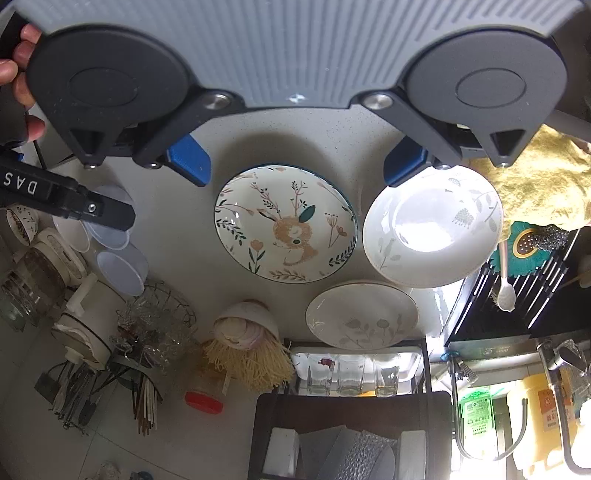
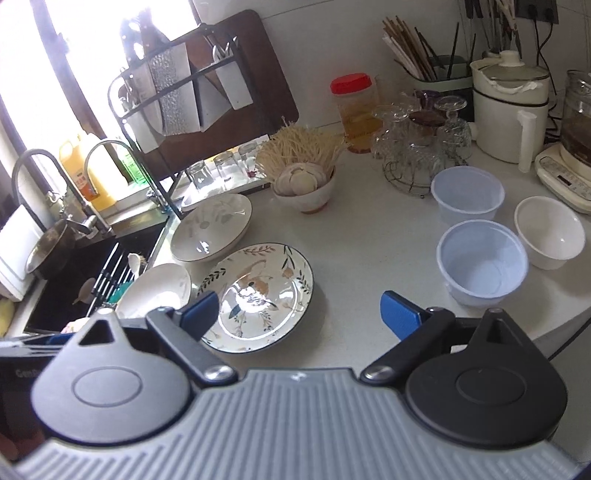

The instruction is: Organize plates and bowls

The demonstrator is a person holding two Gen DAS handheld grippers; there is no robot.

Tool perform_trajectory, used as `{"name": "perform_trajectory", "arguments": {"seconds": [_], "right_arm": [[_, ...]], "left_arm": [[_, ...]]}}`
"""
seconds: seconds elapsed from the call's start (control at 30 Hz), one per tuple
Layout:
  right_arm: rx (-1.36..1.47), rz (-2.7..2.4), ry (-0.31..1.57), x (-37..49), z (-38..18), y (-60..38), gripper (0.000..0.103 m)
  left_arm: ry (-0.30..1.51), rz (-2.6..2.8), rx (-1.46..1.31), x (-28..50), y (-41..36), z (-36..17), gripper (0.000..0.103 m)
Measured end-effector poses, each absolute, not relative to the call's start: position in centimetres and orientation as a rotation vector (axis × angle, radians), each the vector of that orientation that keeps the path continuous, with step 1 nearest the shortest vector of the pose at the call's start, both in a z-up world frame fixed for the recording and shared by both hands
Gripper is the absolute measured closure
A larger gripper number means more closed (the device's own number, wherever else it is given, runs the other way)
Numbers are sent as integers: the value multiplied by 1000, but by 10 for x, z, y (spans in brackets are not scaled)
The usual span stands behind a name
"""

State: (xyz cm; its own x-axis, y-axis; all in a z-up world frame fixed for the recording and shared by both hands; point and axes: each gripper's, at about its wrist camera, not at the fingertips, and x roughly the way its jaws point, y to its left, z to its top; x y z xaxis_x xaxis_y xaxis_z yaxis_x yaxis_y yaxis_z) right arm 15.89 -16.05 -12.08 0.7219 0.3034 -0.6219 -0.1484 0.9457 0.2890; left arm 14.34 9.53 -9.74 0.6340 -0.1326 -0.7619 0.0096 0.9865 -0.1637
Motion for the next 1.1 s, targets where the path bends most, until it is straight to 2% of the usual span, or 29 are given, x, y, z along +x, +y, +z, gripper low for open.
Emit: {"name": "perform_trajectory", "arguments": {"seconds": [0.03, 0.1, 0.17, 0.33, 0.43, 0.5, 0.57, 0.67, 0.77, 1.03, 1.1], "right_arm": [[227, 251, 738, 166, -128, -156, 13], [210, 253, 755, 178, -142, -146, 27], [187, 251, 784, 190, -158, -136, 31], [171, 245, 850, 212, -200, -122, 49], [184, 237, 869, 219, -216, -118, 59], [185, 219, 878, 222, -223, -118, 71], [199, 215, 876, 226, -226, -118, 76], [216, 205, 867, 232, -228, -117, 79], [222, 204, 862, 237, -229, -118, 85], [181, 190, 885, 243, -227, -113, 88], [186, 191, 886, 243, -227, -114, 88]], "left_arm": [[889, -85, -155, 149, 99, -105, 2], [908, -97, -165, 161, 106, -122, 5], [926, -103, -169, 171, 110, -139, 13], [994, -125, -203, 192, 118, -178, 29], [1005, -131, -242, 200, 123, -194, 31], [1000, -146, -291, 204, 126, -201, 31], [1006, -138, -304, 207, 125, -206, 31], [999, -129, -336, 208, 124, -210, 33], [983, -128, -348, 209, 123, -211, 40], [991, -132, -341, 219, 120, -213, 70], [992, -134, -315, 219, 117, -212, 70]]}}
